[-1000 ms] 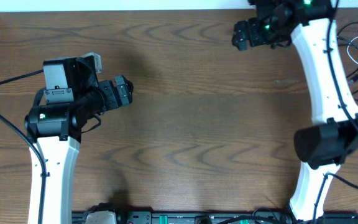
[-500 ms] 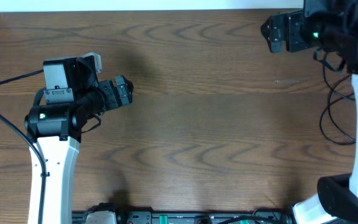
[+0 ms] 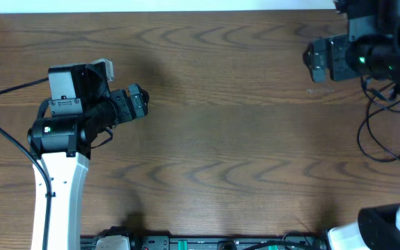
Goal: Untangle cables
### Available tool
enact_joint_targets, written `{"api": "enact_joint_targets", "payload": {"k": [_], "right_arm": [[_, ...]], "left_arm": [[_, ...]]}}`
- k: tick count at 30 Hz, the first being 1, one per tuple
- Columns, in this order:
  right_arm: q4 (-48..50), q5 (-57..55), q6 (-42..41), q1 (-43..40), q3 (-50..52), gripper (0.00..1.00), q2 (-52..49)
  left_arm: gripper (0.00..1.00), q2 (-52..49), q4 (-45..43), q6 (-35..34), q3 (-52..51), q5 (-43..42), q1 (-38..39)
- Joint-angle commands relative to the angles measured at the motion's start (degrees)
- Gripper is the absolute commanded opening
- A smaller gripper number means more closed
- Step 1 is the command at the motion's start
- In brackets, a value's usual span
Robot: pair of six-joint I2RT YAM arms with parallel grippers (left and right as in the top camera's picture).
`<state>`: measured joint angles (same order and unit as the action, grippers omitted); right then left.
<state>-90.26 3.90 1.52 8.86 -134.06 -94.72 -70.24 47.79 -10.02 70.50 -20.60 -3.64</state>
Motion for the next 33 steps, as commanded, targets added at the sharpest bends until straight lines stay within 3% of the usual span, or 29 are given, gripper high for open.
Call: {"api": "enact_joint_targets", "payload": {"k": [1,4,11,17,21,28,33], "right_arm": [[0.1,-2.1,-0.3,-0.2,0.7,0.99,3.3],[2.5,-2.0,0.8,-0.2,4.7,0.99,5.8],[18.3,-2.1,2.5,-0.2,27.5,0.99,17.6],[36.7,-2.4,3.9,-0.2,50.2,0.99,30.8],[55.1,-3.6,3.9,-1.0,71.6,0.99,42.8],[79.1,-3.1,2.6,-1.9,99.6,0.99,60.6],[89.3,-3.1,2.6,-1.9,114.4,0.99,72.5]], "left_arm": [[0.98,0.3,0.1,1.0,1.0,0.7,0.1],[0.98,0.3,0.1,1.0,1.0,0.7,0.1],[0.98,0.3,0.1,1.0,1.0,0.7,0.1],[0.98,0.3,0.1,1.0,1.0,0.7,0.1],[0.98,0.3,0.1,1.0,1.0,0.7,0.1],[0.98,0.3,0.2,1.0,1.0,0.7,0.1],[0.98,0.3,0.1,1.0,1.0,0.7,0.1]]}}
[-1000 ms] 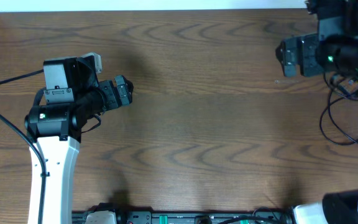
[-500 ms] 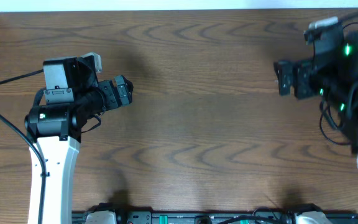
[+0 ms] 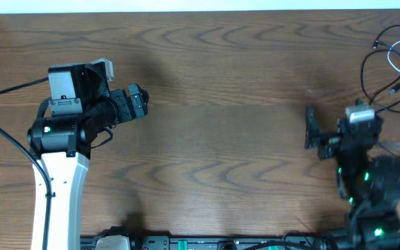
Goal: Untangle cables
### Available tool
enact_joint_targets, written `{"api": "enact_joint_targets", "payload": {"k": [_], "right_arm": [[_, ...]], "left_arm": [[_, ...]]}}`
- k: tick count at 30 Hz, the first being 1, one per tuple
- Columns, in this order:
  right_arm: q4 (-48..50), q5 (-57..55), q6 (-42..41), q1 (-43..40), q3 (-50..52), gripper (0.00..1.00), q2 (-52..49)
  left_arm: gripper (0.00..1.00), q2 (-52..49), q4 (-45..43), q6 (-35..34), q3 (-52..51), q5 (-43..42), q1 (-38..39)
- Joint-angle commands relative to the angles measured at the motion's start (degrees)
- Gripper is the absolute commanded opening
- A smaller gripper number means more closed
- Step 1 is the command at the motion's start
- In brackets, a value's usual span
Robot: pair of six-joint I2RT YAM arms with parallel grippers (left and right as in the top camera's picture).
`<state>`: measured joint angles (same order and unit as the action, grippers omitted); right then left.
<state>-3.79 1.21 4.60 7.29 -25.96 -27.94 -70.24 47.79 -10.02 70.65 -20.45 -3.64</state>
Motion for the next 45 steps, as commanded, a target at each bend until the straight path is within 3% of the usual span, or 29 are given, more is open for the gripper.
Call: {"api": "enact_joint_targets", "payload": {"k": [1,13,20,45], "right_arm": [[3.5,-0.4,-0.5,-0.3,8.1,0.99,7.5],[6.4,-0.4,-0.5,-0.3,25.7,0.99,27.6],[-0.7,0.0,-2.2,0.5,25.6,0.99,27.6],[-0.5,0.0,-2.4,1.3,25.6,0.99,27.5]], "left_arm": [[0.98,0.3,0.1,1.0,0.8,0.6,0.1],[0.98,0.3,0.1,1.0,0.8,0.6,0.1],[0.98,0.3,0.1,1.0,0.8,0.6,0.1],[0.98,0.3,0.1,1.0,0.8,0.6,0.1]]}}
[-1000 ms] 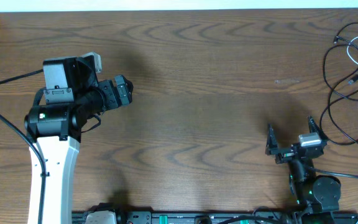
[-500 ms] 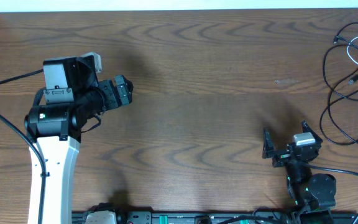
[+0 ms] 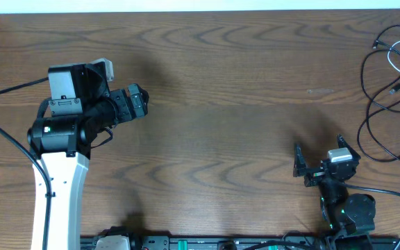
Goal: Untangle cables
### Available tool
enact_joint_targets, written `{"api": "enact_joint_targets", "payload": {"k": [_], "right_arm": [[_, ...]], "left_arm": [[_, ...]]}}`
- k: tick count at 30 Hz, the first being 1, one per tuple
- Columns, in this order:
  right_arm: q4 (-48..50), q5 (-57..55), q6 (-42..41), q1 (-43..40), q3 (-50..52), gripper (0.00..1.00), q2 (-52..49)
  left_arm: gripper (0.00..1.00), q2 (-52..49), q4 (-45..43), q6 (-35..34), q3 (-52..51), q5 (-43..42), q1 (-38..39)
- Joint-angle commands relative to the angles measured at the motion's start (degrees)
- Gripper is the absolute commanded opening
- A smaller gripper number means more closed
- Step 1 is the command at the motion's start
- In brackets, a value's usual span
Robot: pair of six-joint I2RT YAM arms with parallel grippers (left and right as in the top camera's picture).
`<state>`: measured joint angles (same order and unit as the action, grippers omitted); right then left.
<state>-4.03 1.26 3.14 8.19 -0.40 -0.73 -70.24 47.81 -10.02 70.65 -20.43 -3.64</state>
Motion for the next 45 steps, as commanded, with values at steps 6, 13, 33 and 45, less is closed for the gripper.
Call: {"api": "enact_joint_targets", "payload": {"k": [6,13,33,45], "right_arm": [[-0.3,0.0,-0.9,0.4,0.1,0.99,0.3],[-0.3,-0.1,-0.9,0.4,0.1,0.99,0.3],[-0.3,-0.1,-0.9,0.4,0.1,0.99,0.3],[-0.3,-0.1,-1.0,0.4,0.1,0.99,0.3]], "left_arm": [[0.98,0.3,0.1,1.0,0.8,0.5,0.1],[0.98,0.3,0.1,1.0,0.8,0.5,0.1],[0.98,19.6,-9.2,6.5,-11.1,2.1,-1.6],[0.98,50.7,-43.9,18.1,-49.4,3.4,-3.7]]}}
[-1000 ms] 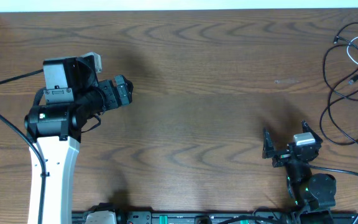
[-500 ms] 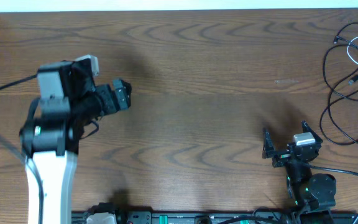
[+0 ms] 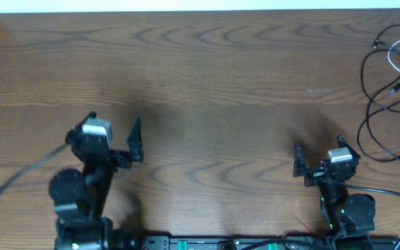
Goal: Untangle cables
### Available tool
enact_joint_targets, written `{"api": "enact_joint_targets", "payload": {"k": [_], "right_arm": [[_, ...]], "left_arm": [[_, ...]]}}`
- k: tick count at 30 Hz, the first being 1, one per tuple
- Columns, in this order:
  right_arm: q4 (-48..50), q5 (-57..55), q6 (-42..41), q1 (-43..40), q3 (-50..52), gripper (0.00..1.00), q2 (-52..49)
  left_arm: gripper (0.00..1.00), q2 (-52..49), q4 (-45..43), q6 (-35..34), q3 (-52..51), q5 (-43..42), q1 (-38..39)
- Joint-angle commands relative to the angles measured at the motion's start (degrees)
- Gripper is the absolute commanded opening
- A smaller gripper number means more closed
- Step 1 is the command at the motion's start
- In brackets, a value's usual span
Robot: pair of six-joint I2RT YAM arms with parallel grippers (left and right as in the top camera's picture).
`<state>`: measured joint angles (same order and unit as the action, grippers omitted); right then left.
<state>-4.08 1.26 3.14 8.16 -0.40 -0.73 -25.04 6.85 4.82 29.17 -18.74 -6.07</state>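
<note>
A tangle of cables lies at the table's back right corner: black cable (image 3: 384,97) in wide loops, with a white cable bunched among them by the right edge. My right gripper (image 3: 318,154) sits low at the front right, open and empty, well short of the cables. At the front left my left gripper (image 3: 113,126) is also open and holds nothing, far from the cables.
The wooden table (image 3: 207,76) stretches between the two arms. A rail with electronics (image 3: 207,243) runs along the front edge. The left arm's own black lead (image 3: 12,187) curves off to the left.
The left arm has come down from its raised pose at the mid left to the front left, its gripper now standing open. The right arm and the cables have not moved.
At first the right arm reached over the back right corner, hiding the cables. Then it stood at the mid right with the cables lying uncovered, then at the front right. The left arm kept still until now, when it has drawn back to the front.
</note>
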Motion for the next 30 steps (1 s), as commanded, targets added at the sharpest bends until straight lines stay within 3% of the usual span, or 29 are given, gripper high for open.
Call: {"api": "enact_joint_targets", "payload": {"k": [1,13,30], "right_arm": [[-0.2,0.0,-0.9,0.4,0.1,0.99,0.3],[-0.2,-0.1,-0.9,0.4,0.1,0.99,0.3],[-0.2,-0.1,-0.9,0.4,0.1,0.99,0.3]], "left_arm": [[0.98,7.1,-3.7,3.3,-10.1,2.5,-1.4],[0.98,23.2,-6.7,3.0,-27.3,9.0,-1.4],[0.98,24.6,-3.5,2.9,-28.9,10.4,-1.2]]}}
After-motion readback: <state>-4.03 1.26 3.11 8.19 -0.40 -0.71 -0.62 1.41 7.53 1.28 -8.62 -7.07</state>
